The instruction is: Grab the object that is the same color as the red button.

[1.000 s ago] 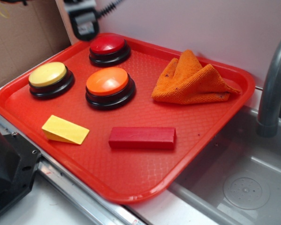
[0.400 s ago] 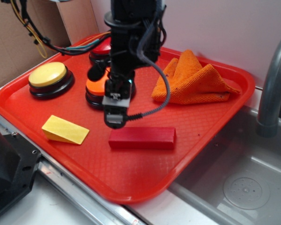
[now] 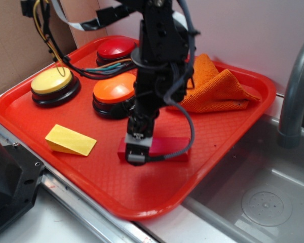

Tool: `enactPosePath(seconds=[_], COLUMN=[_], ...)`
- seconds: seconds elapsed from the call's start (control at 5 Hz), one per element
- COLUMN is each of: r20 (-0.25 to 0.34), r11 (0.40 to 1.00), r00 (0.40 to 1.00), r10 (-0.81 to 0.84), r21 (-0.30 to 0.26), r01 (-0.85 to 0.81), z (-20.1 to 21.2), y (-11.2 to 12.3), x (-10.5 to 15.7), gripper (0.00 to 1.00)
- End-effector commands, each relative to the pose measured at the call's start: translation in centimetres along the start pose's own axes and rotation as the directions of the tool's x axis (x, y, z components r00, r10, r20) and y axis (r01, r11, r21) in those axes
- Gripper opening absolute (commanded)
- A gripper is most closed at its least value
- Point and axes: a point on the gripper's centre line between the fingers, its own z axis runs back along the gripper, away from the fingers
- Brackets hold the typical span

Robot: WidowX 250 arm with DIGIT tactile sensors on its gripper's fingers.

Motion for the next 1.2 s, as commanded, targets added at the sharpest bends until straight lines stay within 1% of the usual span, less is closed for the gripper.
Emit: enactPosePath(seconds=[0.0, 0.2, 0.4, 0.6, 0.8, 1.0], r20=[0.05, 0.088, 0.129, 0.139, 0.155, 0.137], r11=[1.0, 0.997, 0.994, 0.991, 0.96, 0.858], r00=[0.998, 0.994, 0.988, 0.984, 0.949, 0.851], r10=[0.025, 0.067, 0.089, 0.114, 0.276, 0.508], r21=[0.016, 0.039, 0.047, 0.056, 0.014, 0.004], r01=[-0.025, -0.071, -0.096, -0.123, -0.281, -0.513], z=[-1.2, -0.9, -0.3, 0.5, 4.3, 8.6], y=[-0.5, -0.5, -0.1, 0.5, 1.8, 2.8], x=[0.7, 0.2, -0.4, -1.1, -3.1, -6.6], gripper=[1.0, 0.0, 0.0, 0.0, 0.0, 0.0])
